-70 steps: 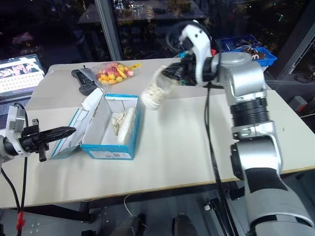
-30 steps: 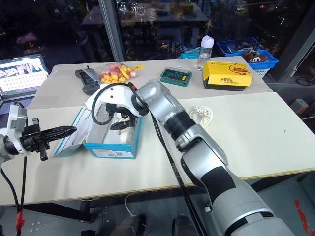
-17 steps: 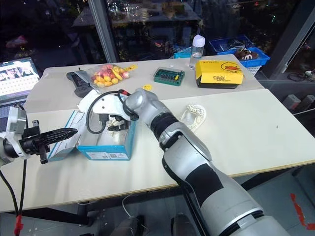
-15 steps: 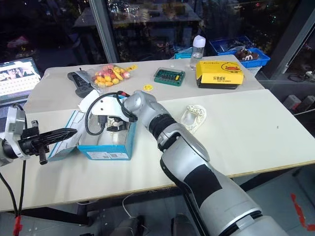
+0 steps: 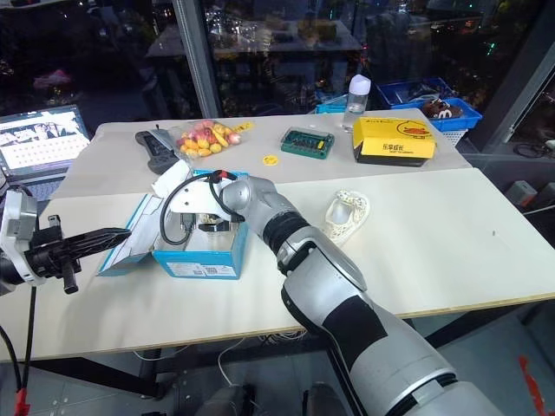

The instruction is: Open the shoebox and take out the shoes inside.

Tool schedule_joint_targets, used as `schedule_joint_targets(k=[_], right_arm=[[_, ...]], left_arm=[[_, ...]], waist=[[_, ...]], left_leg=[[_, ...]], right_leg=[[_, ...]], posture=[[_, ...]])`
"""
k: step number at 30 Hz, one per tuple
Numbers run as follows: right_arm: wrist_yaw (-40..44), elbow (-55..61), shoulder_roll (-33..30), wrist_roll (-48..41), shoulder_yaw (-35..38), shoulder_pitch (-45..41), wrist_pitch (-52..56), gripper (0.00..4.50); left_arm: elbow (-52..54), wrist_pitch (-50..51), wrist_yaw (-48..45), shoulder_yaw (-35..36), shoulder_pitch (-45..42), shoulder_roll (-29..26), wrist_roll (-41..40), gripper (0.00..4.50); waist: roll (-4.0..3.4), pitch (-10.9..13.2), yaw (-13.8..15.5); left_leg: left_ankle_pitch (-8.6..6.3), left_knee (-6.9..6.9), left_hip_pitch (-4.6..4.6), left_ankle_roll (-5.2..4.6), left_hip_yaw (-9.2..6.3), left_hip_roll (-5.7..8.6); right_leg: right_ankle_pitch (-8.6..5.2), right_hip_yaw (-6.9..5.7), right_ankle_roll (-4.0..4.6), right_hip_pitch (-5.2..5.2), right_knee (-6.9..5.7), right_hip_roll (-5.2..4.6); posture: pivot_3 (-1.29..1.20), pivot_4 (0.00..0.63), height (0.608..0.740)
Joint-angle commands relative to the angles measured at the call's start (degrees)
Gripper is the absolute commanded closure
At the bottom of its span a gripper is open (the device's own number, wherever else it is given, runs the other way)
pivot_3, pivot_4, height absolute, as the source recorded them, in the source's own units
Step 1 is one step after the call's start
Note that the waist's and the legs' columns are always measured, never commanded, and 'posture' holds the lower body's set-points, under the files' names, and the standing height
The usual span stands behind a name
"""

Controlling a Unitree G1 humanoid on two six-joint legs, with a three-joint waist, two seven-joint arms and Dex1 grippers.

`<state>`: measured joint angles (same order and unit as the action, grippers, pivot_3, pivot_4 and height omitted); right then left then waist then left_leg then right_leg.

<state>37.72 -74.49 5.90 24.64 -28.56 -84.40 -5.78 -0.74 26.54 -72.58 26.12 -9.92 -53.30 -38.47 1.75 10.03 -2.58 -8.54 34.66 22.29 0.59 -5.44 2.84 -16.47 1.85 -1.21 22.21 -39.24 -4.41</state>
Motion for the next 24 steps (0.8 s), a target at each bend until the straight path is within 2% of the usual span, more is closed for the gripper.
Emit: schedule_joint_targets(k=[1, 10, 14, 16, 17, 20, 24], right_arm=[[3.83, -3.17, -3.79, 4.39, -2.81, 2.45, 1.28, 0.02], [8.04, -2.33, -8.17, 4.91, -2.09, -0.32, -0.48, 0.02], [9.66, -1.75, -7.36, 0.71, 2.87, -3.09, 0.38, 0.02], [11.15, -1.45, -6.67, -2.29, 6.43, -5.13, 1.39, 0.02], [11.56, -1.39, -6.52, -3.04, 7.5, -5.78, 1.75, 0.02], [10.95, -1.16, -6.55, -4.55, 10.06, -8.02, 2.33, 0.02], [10.96, -1.2, -7.04, -3.3, 9.46, -8.14, 1.53, 0.02]], left_arm=[[1.49, 0.19, 0.29, 2.28, 0.04, -1.12, -1.23, 4.5], [1.38, -0.05, 0.42, 1.78, -0.33, -1.01, -1.21, 4.5], [1.26, 0.07, 0.43, 1.6, -0.41, -0.99, -1.19, 4.5], [1.28, -0.01, 0.4, 1.41, -0.37, -0.92, -1.09, 4.5], [1.25, -0.05, 0.37, 1.38, -0.37, -0.9, -1.07, 4.5], [1.05, -0.14, 0.48, 1.25, -0.59, -0.79, -1.0, 4.5], [1.0, -0.31, 0.6, 1.0, -0.87, -0.61, -0.9, 4.5]], waist=[[0.01, -0.12, 0.22], [0.22, -0.31, 0.36], [0.23, -0.27, -0.04], [0.27, -0.29, -0.42], [0.22, -0.25, -0.74], [0.22, -0.25, -1.6], [0.24, -0.26, -1.75]], left_leg=[[-0.03, -0.02, 0.0, 0.05, -0.03, 0.0], [-0.23, -0.01, 0.01, 0.37, -0.16, 0.0], [-0.22, -0.01, 0.14, 0.37, -0.17, 0.0], [-0.17, -0.02, 0.34, 0.29, -0.17, 0.0], [0.03, -0.02, 0.52, -0.05, -0.17, -0.01], [0.04, -0.18, 1.19, -0.06, -0.16, 0.0], [-0.02, -0.58, 1.63, 0.04, -0.09, 0.0]], right_leg=[[-0.06, -0.02, -0.09, -0.02, 0.06, 0.0], [-0.08, -0.09, -0.15, -0.09, 0.18, -0.02], [-0.07, -0.07, -0.13, 0.03, 0.23, 0.03], [0.13, 0.0, 0.22, 0.08, 0.22, 0.07], [0.17, 0.0, 0.29, 0.19, 0.22, 0.08], [0.25, 0.03, 0.37, 1.01, 0.12, 0.1], [0.25, 0.09, 0.38, 1.71, 0.12, 0.07]], posture=[[0.0, 0.15, 0.734], [0.0, 0.15, 0.734], [0.0, 0.15, 0.734], [0.0, 0.15, 0.734], [0.0, 0.15, 0.734], [0.0, 0.15, 0.734], [0.0, 0.15, 0.734]])
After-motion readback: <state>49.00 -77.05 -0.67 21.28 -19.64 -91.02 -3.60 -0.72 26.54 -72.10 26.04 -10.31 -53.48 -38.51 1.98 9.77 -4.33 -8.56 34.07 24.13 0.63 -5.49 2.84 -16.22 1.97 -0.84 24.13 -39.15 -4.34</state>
